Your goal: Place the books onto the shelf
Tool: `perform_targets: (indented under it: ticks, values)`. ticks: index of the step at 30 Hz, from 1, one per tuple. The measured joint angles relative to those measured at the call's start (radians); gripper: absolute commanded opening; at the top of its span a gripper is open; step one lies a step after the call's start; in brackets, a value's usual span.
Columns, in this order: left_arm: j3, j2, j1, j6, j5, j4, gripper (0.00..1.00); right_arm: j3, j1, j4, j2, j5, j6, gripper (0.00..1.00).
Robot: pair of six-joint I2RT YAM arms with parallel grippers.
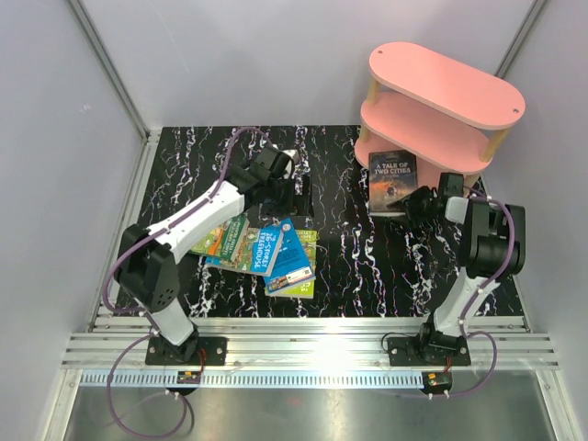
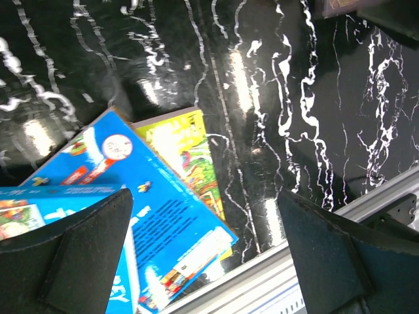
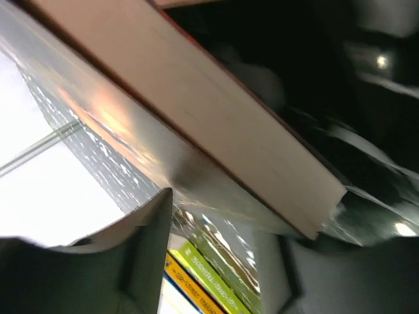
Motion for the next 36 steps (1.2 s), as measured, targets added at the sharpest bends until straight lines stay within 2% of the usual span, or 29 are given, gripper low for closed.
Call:
perform_targets:
  ticks: [4,9,12,13,14,15,22,28,33,36]
  values:
    - [-0.062,-0.037,0.025,0.004,0.008,0.02,0.96,0.053,0.063,0.089,0.087,-0.001,0.095,0.36]
    - [-0.163,-0.089,0.061,0.003,0.009,0.031,0.96,0.071,0.089,0.278,0.148,-0.002,0.203,0.29]
    - [-0.202,-0.129,0.076,0.003,0.006,0.036,0.96,0.126,0.105,0.333,0.198,0.0,0.257,0.19]
    - [-0.212,-0.142,0.079,0.003,0.005,0.037,0.96,0.14,0.111,0.344,0.211,0.001,0.268,0.15]
    - [-0.221,-0.154,0.081,0.003,0.005,0.038,0.96,0.146,0.116,0.365,0.22,0.001,0.289,0.05]
    - [-0.226,-0.163,0.082,0.002,0.005,0.037,0.96,0.148,0.119,0.395,0.229,0.002,0.311,0.0]
    - [-0.238,-0.183,0.085,-0.008,0.002,0.039,0.96,0.048,0.128,0.715,0.25,0.033,0.477,0.0]
    - [-0.203,-0.146,0.085,-0.016,0.003,0.043,0.96,-0.143,0.131,1.062,0.226,0.172,0.664,0.0]
    - [-0.017,0.032,0.085,-0.021,0.01,0.061,0.96,-0.295,0.116,1.21,0.22,0.301,0.843,0.0]
    - [0.195,0.219,0.085,-0.041,0.022,0.061,0.96,-0.293,0.106,1.244,0.221,0.324,0.905,0.0]
